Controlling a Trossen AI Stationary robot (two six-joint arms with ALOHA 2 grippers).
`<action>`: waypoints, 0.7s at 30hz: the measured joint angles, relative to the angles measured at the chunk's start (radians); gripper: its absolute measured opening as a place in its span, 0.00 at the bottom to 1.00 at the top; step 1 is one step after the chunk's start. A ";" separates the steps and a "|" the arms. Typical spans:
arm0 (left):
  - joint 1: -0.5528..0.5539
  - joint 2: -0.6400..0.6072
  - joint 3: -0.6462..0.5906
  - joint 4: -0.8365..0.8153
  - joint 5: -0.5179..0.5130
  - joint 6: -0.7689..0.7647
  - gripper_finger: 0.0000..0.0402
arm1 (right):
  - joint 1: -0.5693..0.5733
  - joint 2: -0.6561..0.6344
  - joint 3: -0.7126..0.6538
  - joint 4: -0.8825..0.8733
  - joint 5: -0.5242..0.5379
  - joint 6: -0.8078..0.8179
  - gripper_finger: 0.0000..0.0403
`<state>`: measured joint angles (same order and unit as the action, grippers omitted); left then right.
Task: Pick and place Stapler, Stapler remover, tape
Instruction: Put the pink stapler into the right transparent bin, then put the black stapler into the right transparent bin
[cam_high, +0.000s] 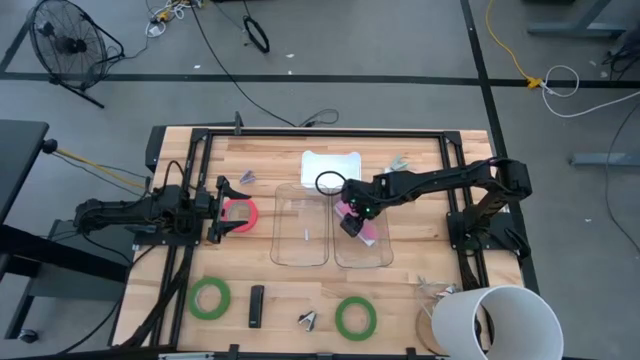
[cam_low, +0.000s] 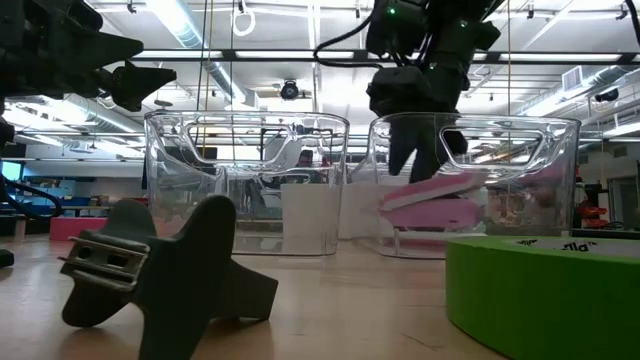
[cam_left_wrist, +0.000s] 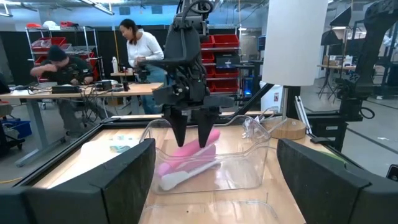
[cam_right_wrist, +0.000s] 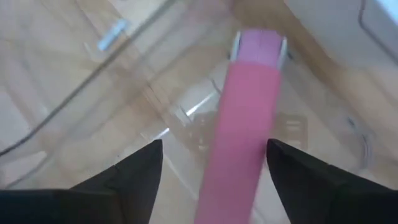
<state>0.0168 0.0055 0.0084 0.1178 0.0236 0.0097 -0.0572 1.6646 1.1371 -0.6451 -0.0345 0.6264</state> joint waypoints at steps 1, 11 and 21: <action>0.000 0.000 0.000 0.003 0.000 0.000 0.84 | -0.003 0.000 0.008 0.001 0.000 -0.015 0.70; 0.000 0.000 0.000 0.011 0.001 -0.212 0.84 | -0.044 -0.001 0.139 -0.007 -0.003 -0.171 0.61; -0.034 0.037 0.019 0.005 -0.096 -0.450 0.84 | -0.045 0.000 0.164 -0.010 0.000 -0.254 0.55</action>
<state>-0.0168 0.0424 0.0272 0.1227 -0.0721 -0.4404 -0.1024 1.6642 1.3014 -0.6548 -0.0344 0.3720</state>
